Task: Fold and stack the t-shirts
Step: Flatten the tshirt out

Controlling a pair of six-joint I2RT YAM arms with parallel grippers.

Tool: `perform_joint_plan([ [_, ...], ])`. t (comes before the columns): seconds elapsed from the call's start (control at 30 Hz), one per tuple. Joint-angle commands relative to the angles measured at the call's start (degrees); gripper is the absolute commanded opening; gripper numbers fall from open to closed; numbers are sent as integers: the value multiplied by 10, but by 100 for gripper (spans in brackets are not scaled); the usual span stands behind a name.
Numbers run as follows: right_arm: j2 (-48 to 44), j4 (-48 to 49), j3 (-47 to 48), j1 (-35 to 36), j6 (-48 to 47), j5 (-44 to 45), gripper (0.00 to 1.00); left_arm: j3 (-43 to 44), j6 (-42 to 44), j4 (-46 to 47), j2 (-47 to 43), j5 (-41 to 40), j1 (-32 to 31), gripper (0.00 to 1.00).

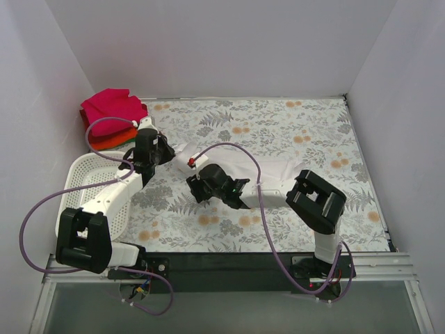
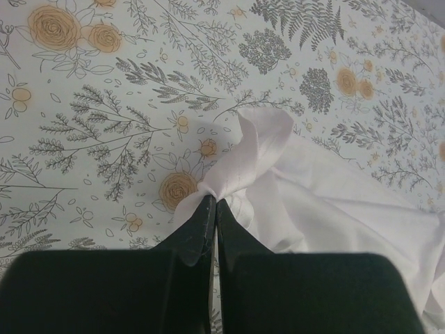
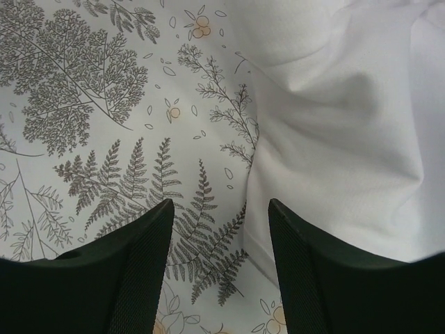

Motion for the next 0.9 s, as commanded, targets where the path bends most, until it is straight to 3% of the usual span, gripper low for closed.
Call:
perform_joint_plan([
  [0.0,18,24,33,1,-13,25,51,-7,-1,17,-10,29,8,0],
  [0.6,46,-10,-1,1,4,76,42,-18,-5,17,-23,44,16,0],
  [0.8,43,-19,-21,0,7,84,26,-23,-10,16,-29,45,17,0],
  [0.87,41,-27,-30,1,9,95,16,-27,-16,16,-31,45,17,0],
])
